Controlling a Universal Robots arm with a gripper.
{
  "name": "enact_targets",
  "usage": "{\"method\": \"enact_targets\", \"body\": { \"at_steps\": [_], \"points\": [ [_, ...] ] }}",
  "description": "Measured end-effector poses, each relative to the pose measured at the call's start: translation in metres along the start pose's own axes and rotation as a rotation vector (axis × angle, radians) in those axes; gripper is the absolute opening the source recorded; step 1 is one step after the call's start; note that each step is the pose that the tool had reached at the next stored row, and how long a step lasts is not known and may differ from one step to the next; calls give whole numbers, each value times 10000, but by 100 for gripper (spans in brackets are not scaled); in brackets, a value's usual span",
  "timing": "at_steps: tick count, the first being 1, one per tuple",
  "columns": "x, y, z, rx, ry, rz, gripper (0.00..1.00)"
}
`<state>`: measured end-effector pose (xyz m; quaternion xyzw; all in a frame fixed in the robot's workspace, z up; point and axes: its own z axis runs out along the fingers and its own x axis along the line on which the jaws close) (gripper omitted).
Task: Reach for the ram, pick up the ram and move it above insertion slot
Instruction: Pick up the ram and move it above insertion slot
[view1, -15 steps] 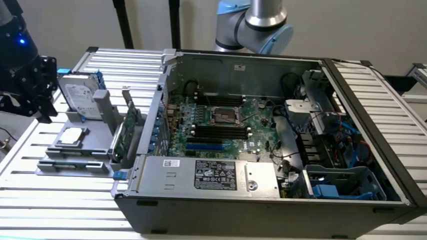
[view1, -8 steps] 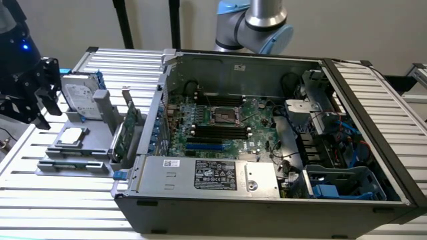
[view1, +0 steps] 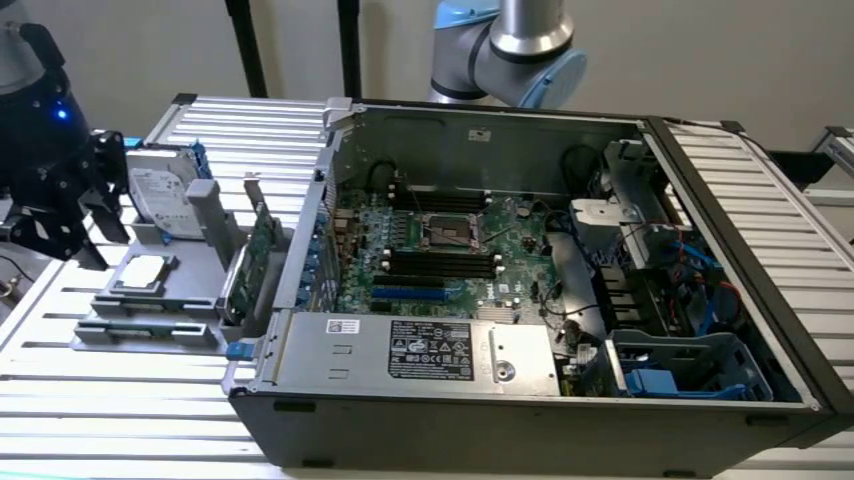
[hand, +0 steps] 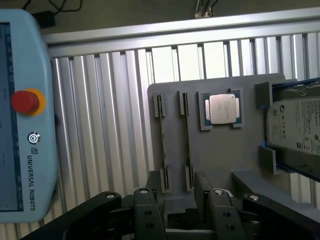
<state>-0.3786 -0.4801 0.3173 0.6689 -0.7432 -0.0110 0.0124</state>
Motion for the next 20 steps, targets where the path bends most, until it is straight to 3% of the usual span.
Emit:
{"method": "enact_targets", "body": {
  "at_steps": [20],
  "points": [
    [52,-18,363,0,1,0,42]
  ]
}}
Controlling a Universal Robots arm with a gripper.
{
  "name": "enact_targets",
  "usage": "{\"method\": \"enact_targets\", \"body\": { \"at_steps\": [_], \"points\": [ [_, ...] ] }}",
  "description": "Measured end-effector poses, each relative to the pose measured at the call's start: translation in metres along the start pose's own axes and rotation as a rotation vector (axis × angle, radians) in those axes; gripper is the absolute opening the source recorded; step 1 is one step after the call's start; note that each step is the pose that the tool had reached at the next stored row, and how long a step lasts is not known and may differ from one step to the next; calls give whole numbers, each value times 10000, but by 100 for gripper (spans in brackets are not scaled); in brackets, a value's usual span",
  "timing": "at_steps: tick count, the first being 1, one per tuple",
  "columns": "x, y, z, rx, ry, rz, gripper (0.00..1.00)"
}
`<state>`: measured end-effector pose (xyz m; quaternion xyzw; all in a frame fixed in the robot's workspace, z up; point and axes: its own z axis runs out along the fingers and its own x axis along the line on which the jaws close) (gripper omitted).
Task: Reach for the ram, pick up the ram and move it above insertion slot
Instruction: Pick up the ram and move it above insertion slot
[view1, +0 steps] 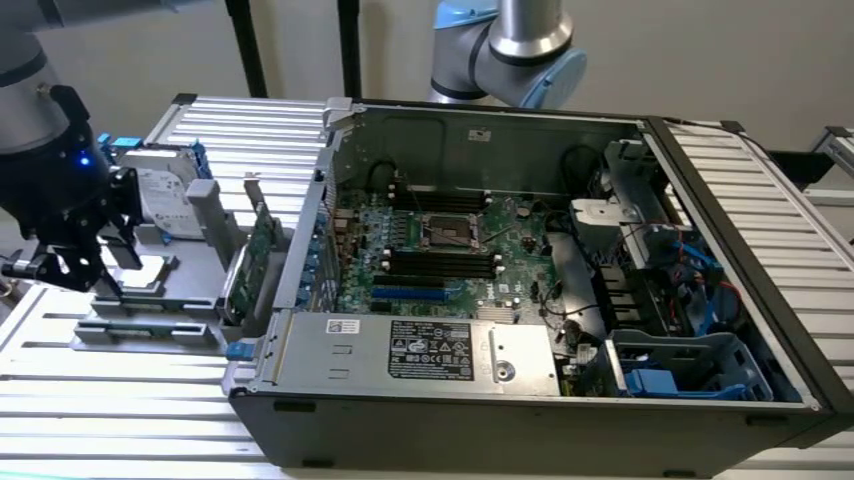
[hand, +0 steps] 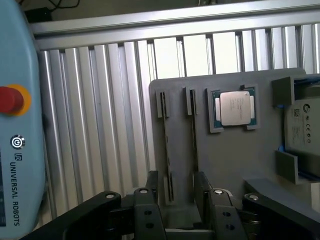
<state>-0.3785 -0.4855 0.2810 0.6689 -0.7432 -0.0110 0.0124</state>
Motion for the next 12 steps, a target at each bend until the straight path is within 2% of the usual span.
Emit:
{"method": "enact_targets", "body": {
  "at_steps": [12],
  "points": [
    [23,-9,219,1,-1,0,42]
  ]
}}
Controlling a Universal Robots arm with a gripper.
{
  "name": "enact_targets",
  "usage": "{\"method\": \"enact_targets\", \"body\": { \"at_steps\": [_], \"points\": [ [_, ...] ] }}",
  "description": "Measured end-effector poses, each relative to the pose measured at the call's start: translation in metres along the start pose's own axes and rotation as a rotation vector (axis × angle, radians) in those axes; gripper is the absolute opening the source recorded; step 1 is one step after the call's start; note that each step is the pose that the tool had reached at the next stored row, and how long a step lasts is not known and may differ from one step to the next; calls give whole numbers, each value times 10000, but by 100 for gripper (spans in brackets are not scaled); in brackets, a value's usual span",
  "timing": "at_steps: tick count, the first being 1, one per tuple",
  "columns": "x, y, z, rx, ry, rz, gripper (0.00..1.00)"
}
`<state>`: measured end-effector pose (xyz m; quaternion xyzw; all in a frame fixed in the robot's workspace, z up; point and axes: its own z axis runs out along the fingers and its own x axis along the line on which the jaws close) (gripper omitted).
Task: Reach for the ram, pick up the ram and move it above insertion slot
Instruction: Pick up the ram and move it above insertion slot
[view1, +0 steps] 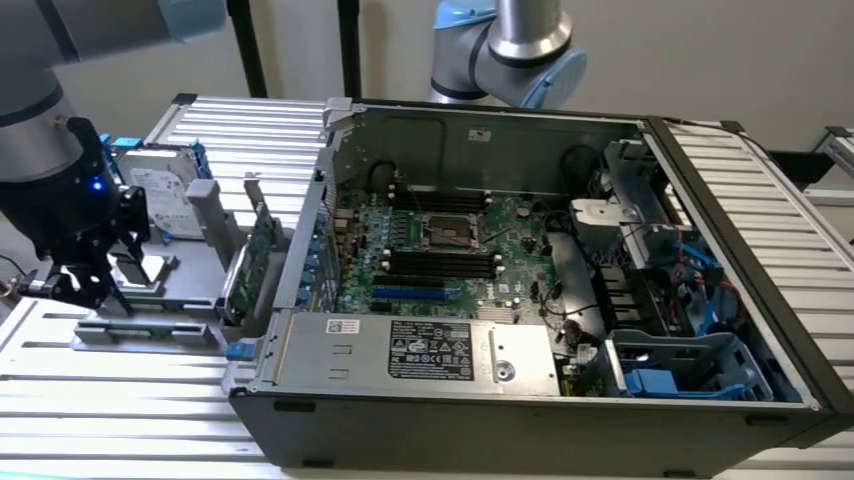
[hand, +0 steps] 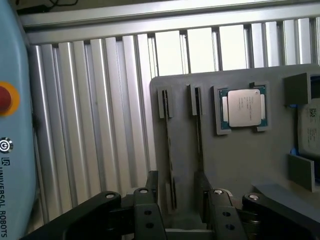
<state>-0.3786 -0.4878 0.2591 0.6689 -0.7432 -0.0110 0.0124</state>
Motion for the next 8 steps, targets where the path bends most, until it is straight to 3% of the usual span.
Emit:
{"method": "enact_targets", "body": {
  "at_steps": [8],
  "points": [
    [4,-5,145,0,0,-12,42]
  ]
}}
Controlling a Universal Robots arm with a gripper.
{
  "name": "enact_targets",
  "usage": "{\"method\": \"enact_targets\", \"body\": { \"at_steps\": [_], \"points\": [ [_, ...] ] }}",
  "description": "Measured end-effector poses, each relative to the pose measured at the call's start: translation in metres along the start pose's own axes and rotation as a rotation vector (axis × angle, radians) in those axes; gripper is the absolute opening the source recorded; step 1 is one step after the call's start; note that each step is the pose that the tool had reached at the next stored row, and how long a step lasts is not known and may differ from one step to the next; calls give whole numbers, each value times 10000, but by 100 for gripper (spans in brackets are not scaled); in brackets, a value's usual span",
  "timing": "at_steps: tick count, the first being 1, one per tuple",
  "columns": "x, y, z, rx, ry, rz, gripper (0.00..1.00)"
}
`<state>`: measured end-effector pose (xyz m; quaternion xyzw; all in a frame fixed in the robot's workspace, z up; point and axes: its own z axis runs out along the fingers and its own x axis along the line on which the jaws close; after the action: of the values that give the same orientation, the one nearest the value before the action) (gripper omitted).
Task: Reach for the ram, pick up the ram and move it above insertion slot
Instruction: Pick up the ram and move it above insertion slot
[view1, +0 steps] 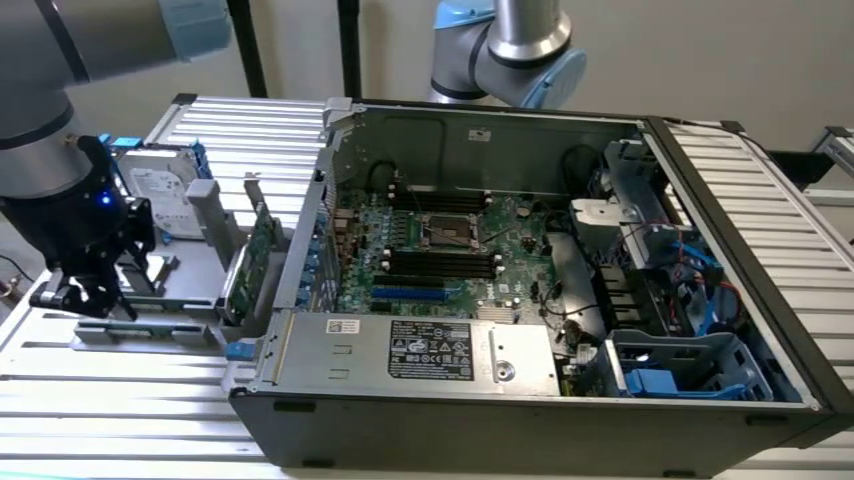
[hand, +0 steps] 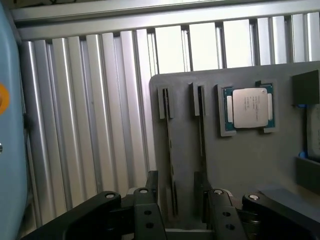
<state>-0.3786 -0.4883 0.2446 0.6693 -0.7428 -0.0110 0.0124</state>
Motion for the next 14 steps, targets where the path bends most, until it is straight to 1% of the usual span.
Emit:
{"method": "enact_targets", "body": {
  "at_steps": [5,14],
  "points": [
    [0,-3,91,1,1,-48,42],
    [1,7,255,3,7,-289,42]
  ]
}}
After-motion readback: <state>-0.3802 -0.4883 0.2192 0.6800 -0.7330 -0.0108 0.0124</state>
